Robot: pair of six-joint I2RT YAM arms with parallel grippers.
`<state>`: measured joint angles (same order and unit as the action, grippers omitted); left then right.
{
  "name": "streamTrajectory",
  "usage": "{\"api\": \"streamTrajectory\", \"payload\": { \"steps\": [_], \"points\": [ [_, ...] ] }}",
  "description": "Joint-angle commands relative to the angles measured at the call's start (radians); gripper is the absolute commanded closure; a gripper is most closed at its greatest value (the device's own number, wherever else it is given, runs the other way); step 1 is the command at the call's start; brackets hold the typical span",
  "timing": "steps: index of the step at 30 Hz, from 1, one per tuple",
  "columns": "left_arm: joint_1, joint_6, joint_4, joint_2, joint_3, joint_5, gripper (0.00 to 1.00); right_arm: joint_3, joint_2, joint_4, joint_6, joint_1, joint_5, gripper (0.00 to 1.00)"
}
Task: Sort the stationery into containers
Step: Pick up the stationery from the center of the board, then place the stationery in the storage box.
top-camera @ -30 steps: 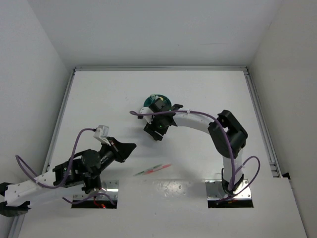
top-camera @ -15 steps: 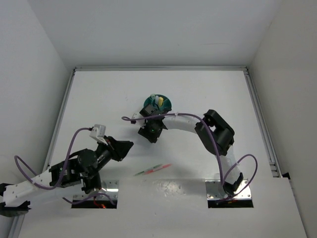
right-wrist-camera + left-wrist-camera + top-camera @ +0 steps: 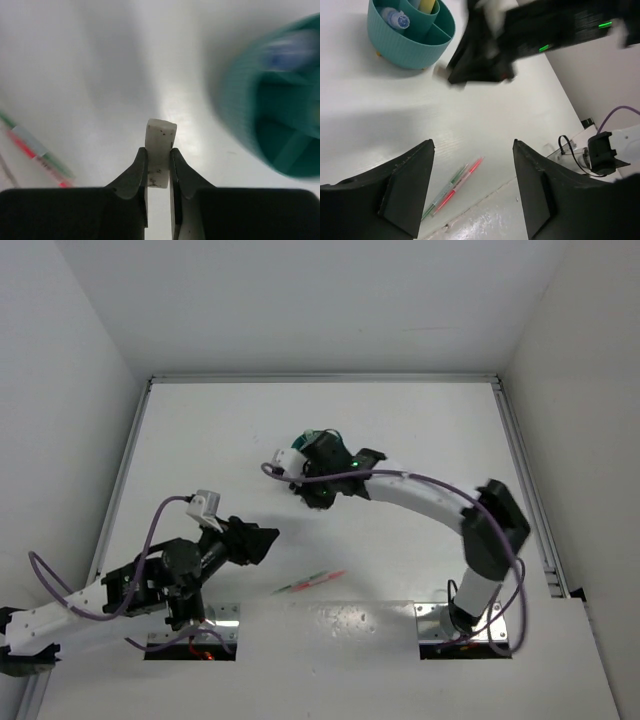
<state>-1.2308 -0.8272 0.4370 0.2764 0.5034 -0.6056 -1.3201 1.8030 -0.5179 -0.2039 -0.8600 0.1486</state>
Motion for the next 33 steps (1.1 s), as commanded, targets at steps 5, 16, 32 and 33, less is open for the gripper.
{"api": "streamTrajectory", "payload": {
  "steps": [5, 16, 32, 33],
  "points": [
    [-0.012, 0.017, -0.004, 0.184, 0.092, -0.029, 0.30, 0.157, -0.264, 0.337, 0.007, 0.036, -0.557, 1.00],
    [-0.012, 0.026, -0.004, 0.270, 0.116, -0.029, 0.30, 0.033, -0.136, 0.351, 0.417, 0.148, -0.693, 1.00],
    [-0.012, -0.010, -0.004, 0.213, 0.060, -0.029, 0.28, -0.107, 0.021, 0.211, 0.587, 0.269, -0.363, 1.00],
    [-0.012, -0.010, -0.004, 0.213, 0.060, -0.029, 0.28, -0.107, 0.030, 0.211, 0.597, 0.269, -0.333, 1.00]
  ]
}}
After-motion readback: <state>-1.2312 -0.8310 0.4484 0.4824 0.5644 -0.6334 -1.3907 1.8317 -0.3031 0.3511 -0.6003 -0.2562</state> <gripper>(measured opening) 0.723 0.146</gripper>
